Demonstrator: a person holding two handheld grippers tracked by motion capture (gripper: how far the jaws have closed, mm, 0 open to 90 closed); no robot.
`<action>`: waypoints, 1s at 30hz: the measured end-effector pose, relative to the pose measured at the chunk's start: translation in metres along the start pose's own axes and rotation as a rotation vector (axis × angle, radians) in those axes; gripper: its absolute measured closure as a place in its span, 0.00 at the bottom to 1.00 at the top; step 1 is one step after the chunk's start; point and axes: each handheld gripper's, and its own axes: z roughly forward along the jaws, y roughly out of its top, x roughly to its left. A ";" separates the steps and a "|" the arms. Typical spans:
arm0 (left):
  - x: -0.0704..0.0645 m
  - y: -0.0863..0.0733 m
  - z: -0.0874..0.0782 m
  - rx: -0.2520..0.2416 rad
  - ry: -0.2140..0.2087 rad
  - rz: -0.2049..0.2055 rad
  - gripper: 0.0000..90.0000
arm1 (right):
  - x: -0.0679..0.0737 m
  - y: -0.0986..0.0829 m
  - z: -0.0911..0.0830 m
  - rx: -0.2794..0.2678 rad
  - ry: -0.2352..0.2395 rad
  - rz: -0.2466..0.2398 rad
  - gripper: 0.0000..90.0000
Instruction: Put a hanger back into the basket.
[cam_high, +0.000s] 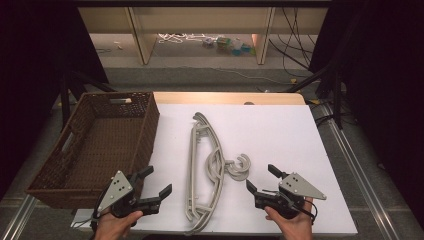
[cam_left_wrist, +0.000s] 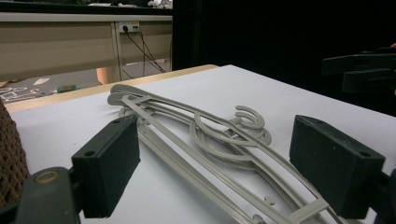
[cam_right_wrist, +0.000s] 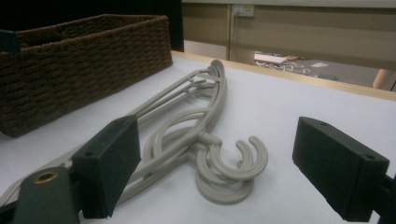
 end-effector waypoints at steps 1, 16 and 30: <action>0.000 0.000 0.000 0.000 0.000 0.000 0.18 | 0.000 -0.001 0.001 -0.008 0.004 0.007 0.18; -0.001 0.000 0.000 -0.004 0.000 -0.009 0.18 | 0.001 0.000 0.006 0.081 0.053 0.109 0.21; 0.000 0.000 0.000 -0.002 0.001 0.000 0.18 | 0.015 0.005 0.043 0.276 0.194 0.169 0.28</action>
